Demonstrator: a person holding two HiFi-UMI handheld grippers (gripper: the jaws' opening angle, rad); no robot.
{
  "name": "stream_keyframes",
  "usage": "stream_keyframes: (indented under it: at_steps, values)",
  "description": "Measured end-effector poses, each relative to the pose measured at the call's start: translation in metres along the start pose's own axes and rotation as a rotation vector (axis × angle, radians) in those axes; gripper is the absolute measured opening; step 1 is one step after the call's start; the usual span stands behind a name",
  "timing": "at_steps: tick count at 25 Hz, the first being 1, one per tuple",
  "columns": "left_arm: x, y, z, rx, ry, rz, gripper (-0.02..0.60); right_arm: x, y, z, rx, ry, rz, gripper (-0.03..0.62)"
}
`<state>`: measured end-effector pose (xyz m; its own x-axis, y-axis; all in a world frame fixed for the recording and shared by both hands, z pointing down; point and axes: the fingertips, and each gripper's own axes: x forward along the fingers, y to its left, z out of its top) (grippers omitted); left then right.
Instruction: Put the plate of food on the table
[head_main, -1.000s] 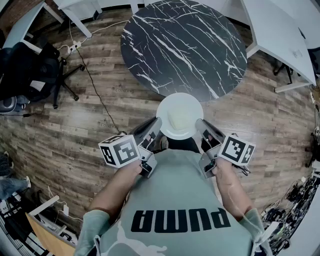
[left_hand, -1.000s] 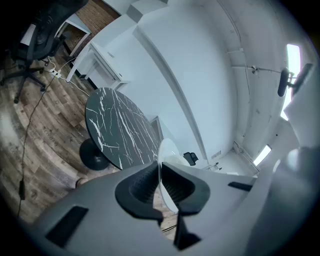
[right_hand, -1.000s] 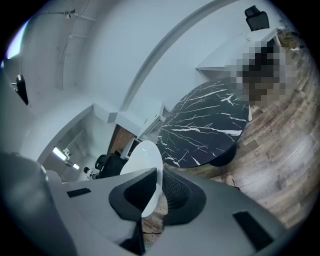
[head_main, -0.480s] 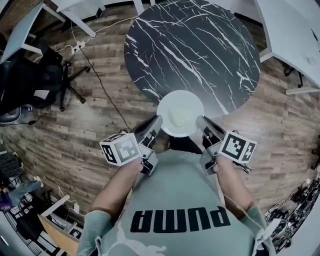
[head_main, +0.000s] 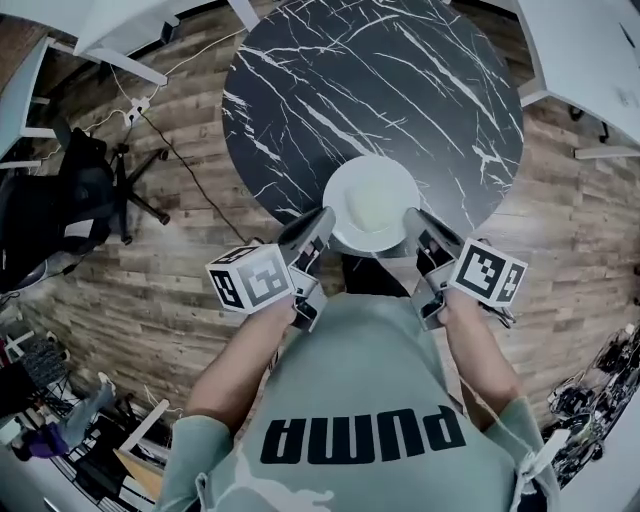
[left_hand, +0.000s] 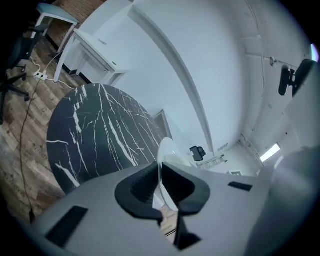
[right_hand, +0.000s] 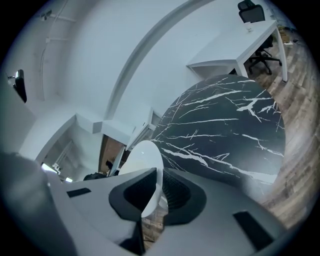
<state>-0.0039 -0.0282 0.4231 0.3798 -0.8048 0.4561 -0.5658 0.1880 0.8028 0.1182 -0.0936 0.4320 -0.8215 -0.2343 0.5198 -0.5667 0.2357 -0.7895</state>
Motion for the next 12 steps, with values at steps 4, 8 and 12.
stream_keyframes:
  at_steps: [4,8,12]
  values:
    - [0.027,0.001,0.022,0.035,0.025,0.004,0.029,0.014,-0.01,0.026,0.018,-0.02,-0.011,0.041]
    - [0.056,0.011,0.037,0.064,0.059,0.011,0.032,0.031,-0.025,0.047,0.023,-0.033,-0.026,0.041]
    - [0.082,0.026,0.044,0.07,0.076,0.027,0.034,0.049,-0.042,0.062,0.022,-0.032,-0.041,0.041]
